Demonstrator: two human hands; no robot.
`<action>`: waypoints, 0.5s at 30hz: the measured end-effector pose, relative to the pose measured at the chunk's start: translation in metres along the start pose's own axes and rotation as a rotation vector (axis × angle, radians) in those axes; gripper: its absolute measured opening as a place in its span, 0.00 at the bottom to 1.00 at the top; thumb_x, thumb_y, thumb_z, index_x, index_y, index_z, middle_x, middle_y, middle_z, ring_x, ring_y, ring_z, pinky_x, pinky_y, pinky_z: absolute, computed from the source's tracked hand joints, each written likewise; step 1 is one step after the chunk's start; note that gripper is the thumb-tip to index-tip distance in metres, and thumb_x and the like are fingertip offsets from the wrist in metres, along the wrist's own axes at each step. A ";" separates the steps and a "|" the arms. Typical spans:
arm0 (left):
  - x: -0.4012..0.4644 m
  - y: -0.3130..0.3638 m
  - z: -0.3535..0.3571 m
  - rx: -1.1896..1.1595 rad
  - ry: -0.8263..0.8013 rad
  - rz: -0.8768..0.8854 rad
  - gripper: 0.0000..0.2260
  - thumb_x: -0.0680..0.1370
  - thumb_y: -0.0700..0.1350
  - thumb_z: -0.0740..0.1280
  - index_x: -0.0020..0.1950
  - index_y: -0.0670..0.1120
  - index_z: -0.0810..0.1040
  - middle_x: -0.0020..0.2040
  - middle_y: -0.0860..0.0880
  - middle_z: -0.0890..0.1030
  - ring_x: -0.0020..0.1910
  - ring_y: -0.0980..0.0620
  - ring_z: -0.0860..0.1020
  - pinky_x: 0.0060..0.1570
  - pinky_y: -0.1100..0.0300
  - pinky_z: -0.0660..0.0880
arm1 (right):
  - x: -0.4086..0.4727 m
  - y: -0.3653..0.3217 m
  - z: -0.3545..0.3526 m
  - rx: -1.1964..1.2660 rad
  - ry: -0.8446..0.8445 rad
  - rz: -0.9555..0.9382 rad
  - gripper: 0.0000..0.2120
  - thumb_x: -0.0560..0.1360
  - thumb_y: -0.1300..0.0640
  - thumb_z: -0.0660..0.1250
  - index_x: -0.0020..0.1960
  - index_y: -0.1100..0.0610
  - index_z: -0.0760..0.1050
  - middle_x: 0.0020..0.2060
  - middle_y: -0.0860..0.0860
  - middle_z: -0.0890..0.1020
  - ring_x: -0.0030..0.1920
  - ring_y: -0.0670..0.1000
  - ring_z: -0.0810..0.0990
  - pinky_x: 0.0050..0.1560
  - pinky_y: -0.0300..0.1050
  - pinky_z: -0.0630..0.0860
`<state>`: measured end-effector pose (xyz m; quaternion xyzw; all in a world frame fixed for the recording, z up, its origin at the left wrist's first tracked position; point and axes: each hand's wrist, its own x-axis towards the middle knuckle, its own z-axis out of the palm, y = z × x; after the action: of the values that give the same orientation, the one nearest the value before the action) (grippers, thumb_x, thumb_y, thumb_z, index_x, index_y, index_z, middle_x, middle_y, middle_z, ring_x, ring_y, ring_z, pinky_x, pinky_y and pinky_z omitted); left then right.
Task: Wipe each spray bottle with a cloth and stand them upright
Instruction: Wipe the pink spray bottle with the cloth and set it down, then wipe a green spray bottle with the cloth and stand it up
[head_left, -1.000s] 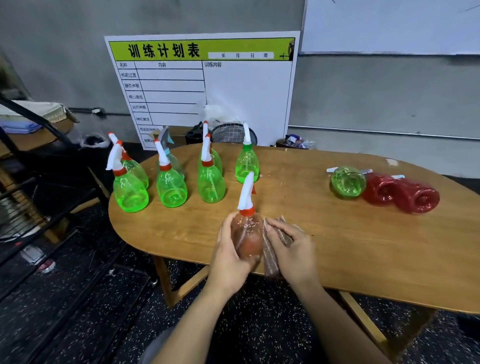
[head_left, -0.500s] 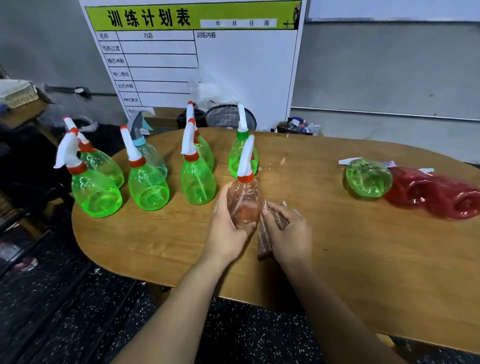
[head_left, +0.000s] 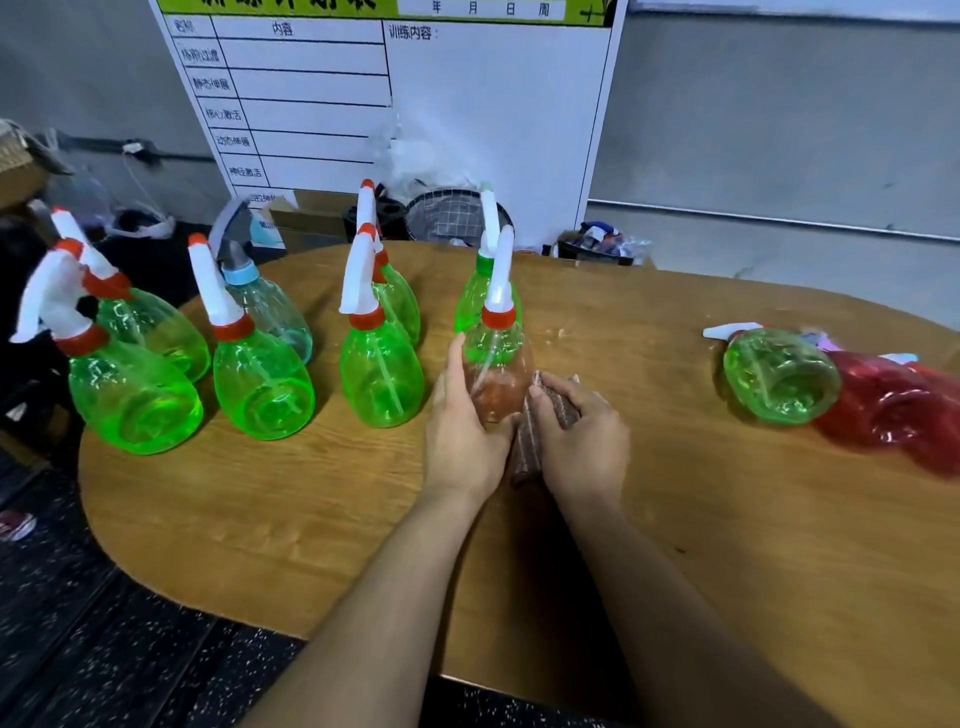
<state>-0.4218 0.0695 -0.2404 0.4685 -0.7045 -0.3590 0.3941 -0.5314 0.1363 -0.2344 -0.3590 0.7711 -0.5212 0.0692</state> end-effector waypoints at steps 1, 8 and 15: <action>0.002 0.001 0.001 -0.010 0.006 -0.004 0.51 0.71 0.39 0.81 0.85 0.57 0.54 0.76 0.51 0.72 0.75 0.51 0.73 0.74 0.48 0.73 | 0.002 0.000 0.001 0.003 0.001 0.001 0.12 0.80 0.46 0.71 0.62 0.45 0.85 0.58 0.46 0.85 0.57 0.47 0.83 0.57 0.43 0.78; -0.009 0.010 -0.006 -0.016 -0.012 -0.023 0.55 0.71 0.42 0.82 0.87 0.51 0.48 0.81 0.45 0.65 0.80 0.47 0.66 0.74 0.62 0.62 | -0.004 0.002 -0.005 0.077 -0.034 -0.003 0.12 0.79 0.47 0.73 0.62 0.44 0.85 0.59 0.47 0.84 0.58 0.41 0.80 0.63 0.46 0.79; -0.059 0.021 -0.023 -0.024 -0.036 0.017 0.49 0.74 0.44 0.81 0.86 0.53 0.54 0.80 0.51 0.63 0.78 0.60 0.62 0.71 0.75 0.55 | -0.022 0.006 -0.032 0.132 -0.143 -0.009 0.12 0.79 0.51 0.74 0.62 0.47 0.85 0.52 0.41 0.80 0.49 0.30 0.77 0.51 0.21 0.70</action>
<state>-0.3945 0.1279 -0.2250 0.4513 -0.7111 -0.3725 0.3897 -0.5335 0.1752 -0.2316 -0.3934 0.7266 -0.5442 0.1454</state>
